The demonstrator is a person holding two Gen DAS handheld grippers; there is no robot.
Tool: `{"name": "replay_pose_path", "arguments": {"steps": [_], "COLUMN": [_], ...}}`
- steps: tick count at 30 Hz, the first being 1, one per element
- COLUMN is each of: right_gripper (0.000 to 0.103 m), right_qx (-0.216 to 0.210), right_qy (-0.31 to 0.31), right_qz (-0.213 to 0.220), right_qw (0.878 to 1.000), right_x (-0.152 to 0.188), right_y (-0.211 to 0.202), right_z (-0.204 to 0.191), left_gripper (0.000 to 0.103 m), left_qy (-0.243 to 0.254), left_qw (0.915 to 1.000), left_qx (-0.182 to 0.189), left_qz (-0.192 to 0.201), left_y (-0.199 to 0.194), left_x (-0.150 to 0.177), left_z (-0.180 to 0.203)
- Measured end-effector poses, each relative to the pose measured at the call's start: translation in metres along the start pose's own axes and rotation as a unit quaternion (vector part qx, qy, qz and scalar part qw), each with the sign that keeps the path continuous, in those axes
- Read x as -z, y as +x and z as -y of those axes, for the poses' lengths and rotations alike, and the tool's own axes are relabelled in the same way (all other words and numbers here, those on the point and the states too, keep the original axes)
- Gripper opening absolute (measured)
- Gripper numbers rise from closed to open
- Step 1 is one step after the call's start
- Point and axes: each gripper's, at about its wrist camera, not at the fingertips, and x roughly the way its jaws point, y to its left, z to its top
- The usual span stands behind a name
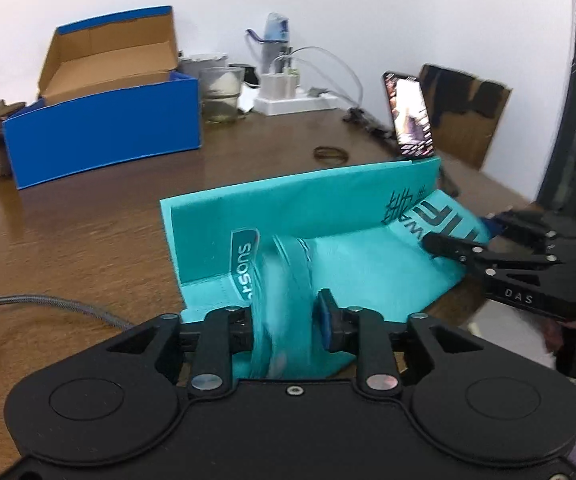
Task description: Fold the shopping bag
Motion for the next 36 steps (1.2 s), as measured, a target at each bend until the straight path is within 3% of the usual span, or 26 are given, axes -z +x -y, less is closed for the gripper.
{"name": "replay_pose_path", "arguments": {"steps": [3,6,7,11,13,17,20,23,24,25,26,28,30,33,36], "right_gripper": [0.041,0.041,0.041,0.041,0.041,0.042,0.042,0.042,0.042,0.027,0.005,0.0,0.0,0.0,0.0], "right_qx": [0.005,0.009,0.013,0.02,0.015,0.009,0.003,-0.009,0.008,0.033,0.061,0.07,0.052,0.012,-0.048], "right_qy": [-0.049,-0.075,-0.086,-0.096,-0.086,-0.087,-0.086,-0.056,-0.057,-0.063,-0.078,-0.05,-0.029,-0.053,-0.056], "right_qz": [-0.016,-0.021,-0.019,-0.004,-0.003,0.01,0.027,0.026,0.028,0.03,0.027,-0.005,0.008,0.073,0.052], "right_qw": [0.999,0.997,0.996,0.995,0.996,0.996,0.996,0.998,0.998,0.997,0.995,0.996,0.998,0.996,0.996], "right_x": [-0.008,-0.01,-0.009,0.0,0.001,0.006,0.01,0.008,0.01,0.012,0.015,0.016,0.013,-0.002,-0.008], "right_y": [-0.001,-0.005,-0.007,-0.017,-0.019,-0.021,-0.023,-0.031,-0.034,-0.038,-0.041,-0.041,-0.048,-0.057,-0.035], "right_z": [-0.008,-0.016,-0.02,-0.029,-0.029,-0.029,-0.025,-0.01,-0.007,-0.005,-0.003,0.013,0.02,0.003,-0.008], "left_gripper": [0.048,0.046,0.046,0.046,0.046,0.046,0.046,0.047,0.047,0.047,0.046,0.046,0.045,0.044,0.044], "left_qy": [-0.036,-0.074,-0.068,-0.009,0.004,0.027,0.039,0.047,0.048,0.051,0.054,0.056,0.054,0.056,0.06], "left_qw": [0.9991,0.9931,0.9902,0.9848,0.9869,0.9934,0.9923,0.994,0.9942,0.994,0.9938,0.9938,0.9944,0.9946,0.9946], "left_qx": [-0.015,-0.063,-0.086,-0.097,-0.089,-0.089,-0.101,-0.077,-0.07,-0.071,-0.072,-0.07,-0.064,-0.061,-0.057], "left_qz": [0.015,0.066,0.087,0.144,0.135,0.066,0.06,0.062,0.066,0.066,0.066,0.065,0.064,0.064,0.062], "left_y": [-0.013,-0.045,-0.058,-0.086,-0.071,-0.016,-0.006,-0.006,-0.007,-0.007,-0.008,-0.008,-0.008,-0.011,-0.014], "left_x": [0.002,0.0,0.0,-0.01,-0.012,0.005,0.017,0.021,0.023,0.024,0.025,0.026,0.027,0.03,0.031], "left_z": [-0.011,-0.025,-0.024,0.005,0.021,0.038,0.041,0.043,0.044,0.045,0.046,0.048,0.049,0.051,0.049]}}
